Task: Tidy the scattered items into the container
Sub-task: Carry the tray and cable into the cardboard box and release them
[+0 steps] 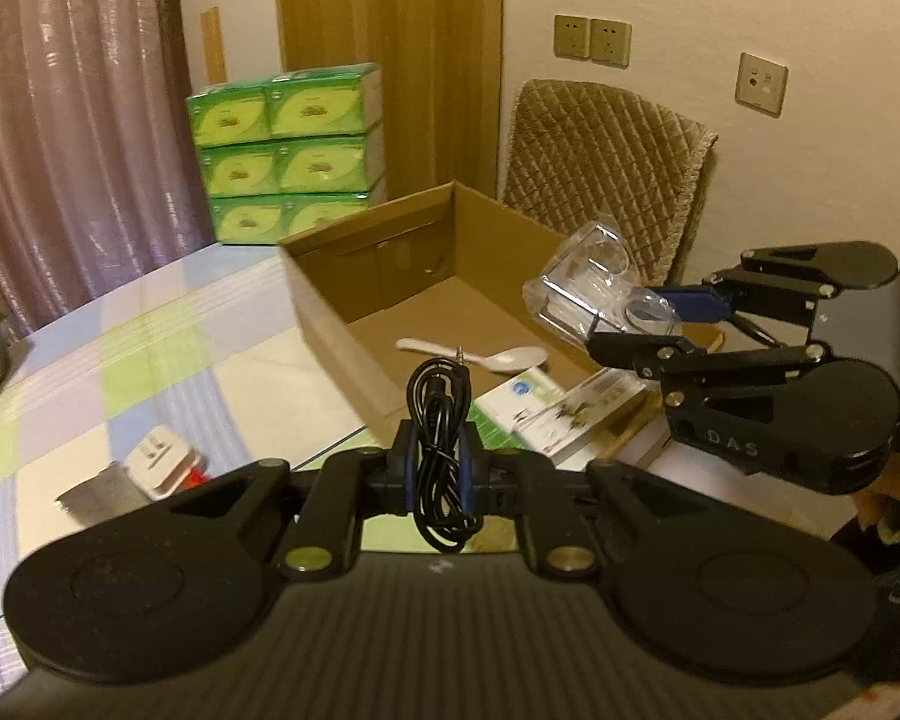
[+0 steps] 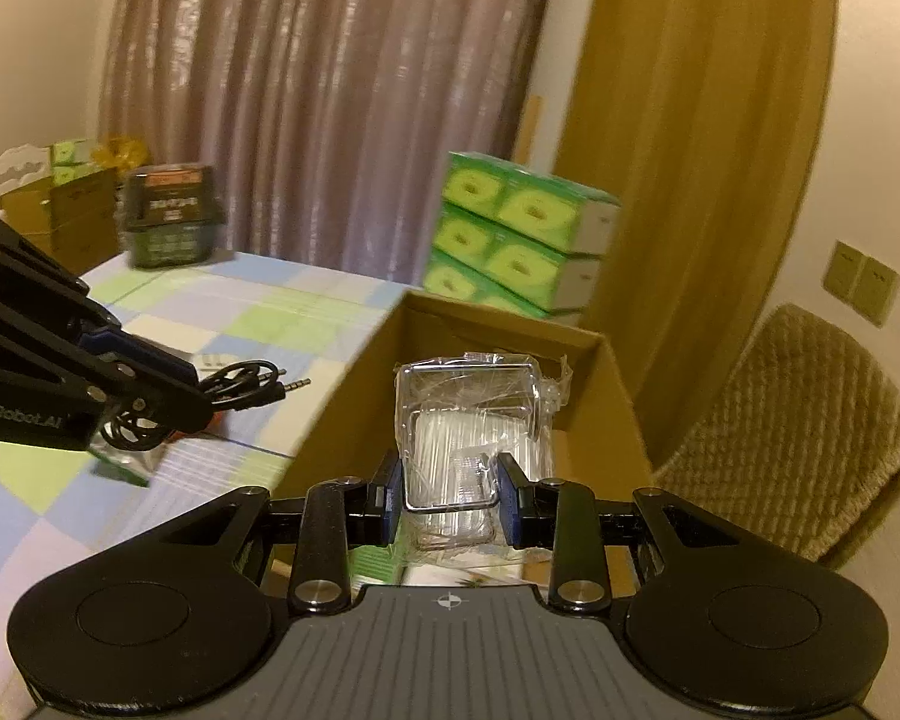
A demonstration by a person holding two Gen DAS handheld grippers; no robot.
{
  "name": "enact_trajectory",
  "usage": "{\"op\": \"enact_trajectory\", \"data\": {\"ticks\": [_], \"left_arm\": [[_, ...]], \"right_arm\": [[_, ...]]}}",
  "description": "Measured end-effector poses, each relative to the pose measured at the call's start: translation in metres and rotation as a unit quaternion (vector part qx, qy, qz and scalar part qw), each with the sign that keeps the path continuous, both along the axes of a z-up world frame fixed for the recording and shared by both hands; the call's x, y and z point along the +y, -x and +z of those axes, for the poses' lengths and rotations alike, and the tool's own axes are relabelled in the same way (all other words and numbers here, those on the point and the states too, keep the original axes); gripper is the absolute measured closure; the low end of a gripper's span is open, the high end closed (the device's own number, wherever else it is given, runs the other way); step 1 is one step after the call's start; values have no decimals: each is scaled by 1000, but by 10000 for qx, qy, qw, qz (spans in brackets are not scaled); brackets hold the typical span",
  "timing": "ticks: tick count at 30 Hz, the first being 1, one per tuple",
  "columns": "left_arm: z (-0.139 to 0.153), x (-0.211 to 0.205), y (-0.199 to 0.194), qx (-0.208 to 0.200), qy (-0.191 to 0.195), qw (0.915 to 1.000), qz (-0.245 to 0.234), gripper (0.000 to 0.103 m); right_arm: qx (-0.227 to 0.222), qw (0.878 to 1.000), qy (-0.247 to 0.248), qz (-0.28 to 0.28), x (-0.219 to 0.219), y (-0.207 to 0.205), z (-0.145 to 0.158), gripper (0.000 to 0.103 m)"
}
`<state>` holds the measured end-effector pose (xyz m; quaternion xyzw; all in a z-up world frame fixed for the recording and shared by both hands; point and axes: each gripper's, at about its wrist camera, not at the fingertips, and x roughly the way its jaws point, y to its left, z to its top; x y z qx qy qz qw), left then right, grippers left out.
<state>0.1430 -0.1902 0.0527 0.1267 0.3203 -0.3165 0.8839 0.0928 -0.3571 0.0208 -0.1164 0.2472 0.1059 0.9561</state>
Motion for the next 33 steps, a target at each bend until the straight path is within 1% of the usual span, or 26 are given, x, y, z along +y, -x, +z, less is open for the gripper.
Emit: {"op": "enact_trajectory", "data": {"ticks": [7,13,20,24,25,26,27,33], "left_arm": [[-7,-31,-12,85,36,9999,-91,93],[-16,-50,-22,182,54,9998,-95,93],[-26,-58,-29,273,59,9996,-30,93],[-30,-58,-36,374,150,9992,56,92],[-30,-58,-36,363,156,9992,62,88],[-30,-58,-36,341,130,9993,68,78],[-29,-58,-35,308,111,9994,56,75],[-25,-49,-30,187,100,9997,139,75]], "right_arm": [[80,9995,-138,-261,-30,-6,-8,74],[119,9991,-248,-331,-42,-11,-14,74],[165,9986,-320,-377,-51,-21,-19,74],[194,9985,-329,-396,-53,-26,-21,74],[201,9985,-330,-400,-53,-27,-21,74],[207,9984,-332,-404,-54,-28,-22,74],[211,9984,-332,-407,-53,-28,-22,74],[234,9984,-336,-395,-53,-28,-24,74]]}}
